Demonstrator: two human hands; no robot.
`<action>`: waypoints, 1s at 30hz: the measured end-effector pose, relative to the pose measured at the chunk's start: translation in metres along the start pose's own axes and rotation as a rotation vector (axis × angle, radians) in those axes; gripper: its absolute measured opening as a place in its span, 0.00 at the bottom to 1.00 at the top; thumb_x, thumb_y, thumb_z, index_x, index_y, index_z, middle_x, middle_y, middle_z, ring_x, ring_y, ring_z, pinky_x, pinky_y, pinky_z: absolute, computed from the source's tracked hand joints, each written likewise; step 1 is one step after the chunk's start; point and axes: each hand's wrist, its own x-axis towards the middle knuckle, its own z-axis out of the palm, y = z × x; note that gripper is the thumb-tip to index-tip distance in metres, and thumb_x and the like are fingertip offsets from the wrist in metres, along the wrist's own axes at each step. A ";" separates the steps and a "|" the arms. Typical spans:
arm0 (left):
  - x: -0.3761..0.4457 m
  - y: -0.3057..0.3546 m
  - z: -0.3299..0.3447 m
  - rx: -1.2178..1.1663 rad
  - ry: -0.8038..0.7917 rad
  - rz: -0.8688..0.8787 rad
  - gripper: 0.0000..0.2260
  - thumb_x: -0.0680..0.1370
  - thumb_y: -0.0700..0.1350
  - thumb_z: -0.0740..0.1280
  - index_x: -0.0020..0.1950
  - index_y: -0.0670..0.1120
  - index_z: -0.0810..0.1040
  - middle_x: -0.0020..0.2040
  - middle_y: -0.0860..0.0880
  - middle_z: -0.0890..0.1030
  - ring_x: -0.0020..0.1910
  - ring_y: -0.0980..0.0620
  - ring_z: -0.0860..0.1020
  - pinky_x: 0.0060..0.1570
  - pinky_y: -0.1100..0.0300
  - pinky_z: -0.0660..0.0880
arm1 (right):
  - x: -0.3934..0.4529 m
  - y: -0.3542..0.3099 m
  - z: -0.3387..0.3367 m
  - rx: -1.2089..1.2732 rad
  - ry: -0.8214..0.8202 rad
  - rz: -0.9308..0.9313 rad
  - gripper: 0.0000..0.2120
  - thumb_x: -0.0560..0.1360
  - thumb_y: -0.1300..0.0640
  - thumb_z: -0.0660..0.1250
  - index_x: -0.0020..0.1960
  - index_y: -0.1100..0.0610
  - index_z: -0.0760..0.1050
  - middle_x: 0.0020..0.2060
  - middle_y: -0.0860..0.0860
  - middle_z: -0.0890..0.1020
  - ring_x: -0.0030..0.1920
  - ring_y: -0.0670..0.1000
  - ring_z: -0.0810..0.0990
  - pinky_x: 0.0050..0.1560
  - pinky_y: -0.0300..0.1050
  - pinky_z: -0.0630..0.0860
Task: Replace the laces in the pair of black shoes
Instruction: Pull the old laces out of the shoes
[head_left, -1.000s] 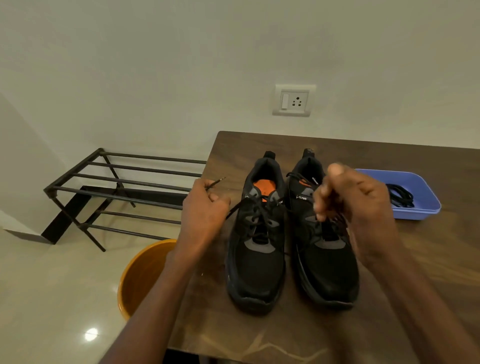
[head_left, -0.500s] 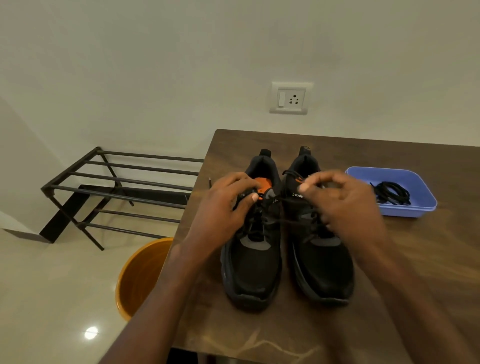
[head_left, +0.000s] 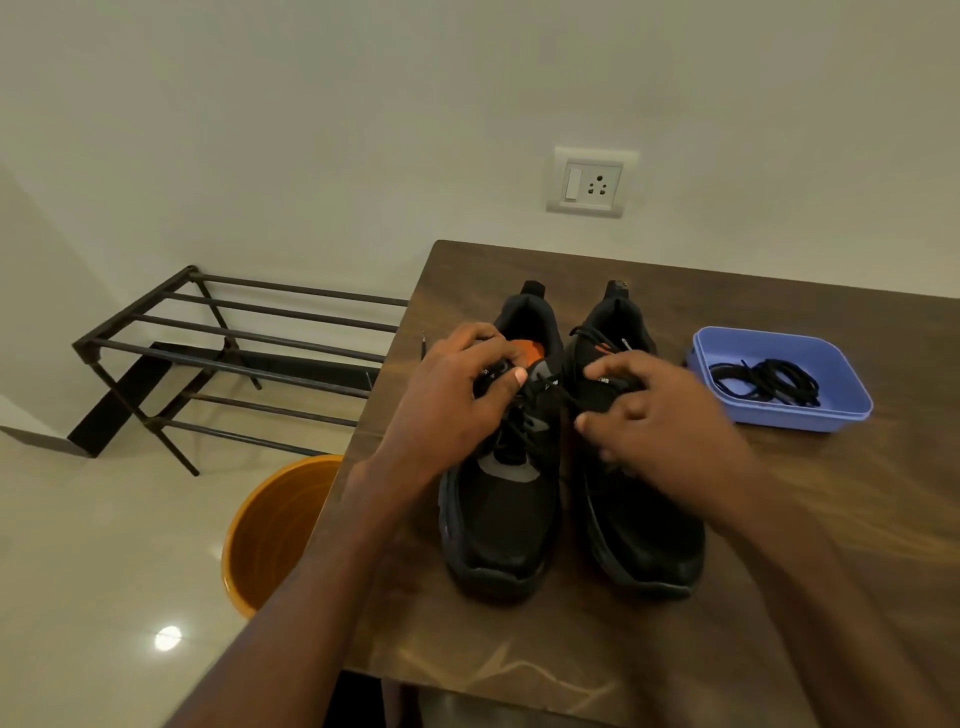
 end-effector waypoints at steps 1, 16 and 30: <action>0.000 0.000 0.000 -0.014 0.008 -0.006 0.12 0.82 0.52 0.68 0.63 0.51 0.81 0.64 0.55 0.75 0.62 0.54 0.75 0.63 0.54 0.76 | -0.003 -0.002 -0.010 0.108 0.011 0.015 0.14 0.75 0.57 0.76 0.58 0.47 0.79 0.30 0.49 0.83 0.31 0.44 0.81 0.37 0.40 0.80; 0.004 0.012 0.015 -0.166 0.180 -0.122 0.02 0.80 0.45 0.71 0.50 0.47 0.81 0.54 0.53 0.75 0.56 0.51 0.77 0.56 0.54 0.80 | 0.007 0.006 0.017 -0.509 0.259 -0.350 0.38 0.71 0.28 0.67 0.77 0.41 0.65 0.77 0.44 0.67 0.77 0.51 0.63 0.72 0.61 0.63; -0.003 0.020 -0.008 0.013 0.052 -0.104 0.08 0.81 0.52 0.71 0.59 0.56 0.79 0.45 0.60 0.81 0.50 0.58 0.79 0.55 0.52 0.73 | 0.022 0.015 0.043 -0.519 0.108 -0.308 0.46 0.69 0.25 0.67 0.81 0.37 0.53 0.80 0.38 0.61 0.81 0.44 0.56 0.79 0.62 0.42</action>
